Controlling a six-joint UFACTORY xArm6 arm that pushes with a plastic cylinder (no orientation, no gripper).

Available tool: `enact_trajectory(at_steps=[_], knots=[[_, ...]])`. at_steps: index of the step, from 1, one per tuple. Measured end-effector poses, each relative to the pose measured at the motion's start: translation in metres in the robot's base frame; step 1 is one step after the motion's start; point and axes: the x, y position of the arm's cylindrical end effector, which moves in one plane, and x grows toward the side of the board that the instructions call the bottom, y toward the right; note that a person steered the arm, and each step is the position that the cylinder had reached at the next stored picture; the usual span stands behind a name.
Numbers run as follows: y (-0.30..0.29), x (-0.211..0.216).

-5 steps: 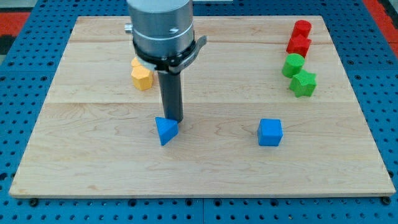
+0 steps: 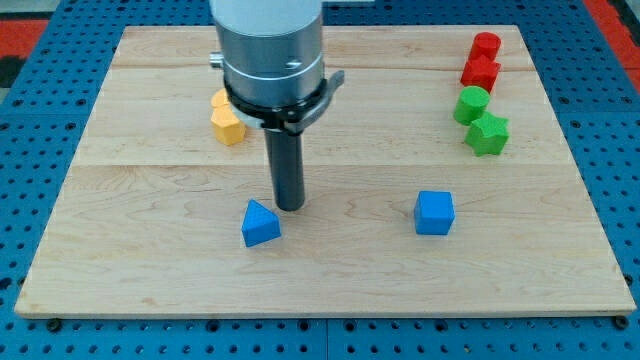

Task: Place the arm below the blue triangle

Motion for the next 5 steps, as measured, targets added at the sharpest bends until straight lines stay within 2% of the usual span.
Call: enact_trajectory(at_steps=[5], knots=[[0.045, -0.008]])
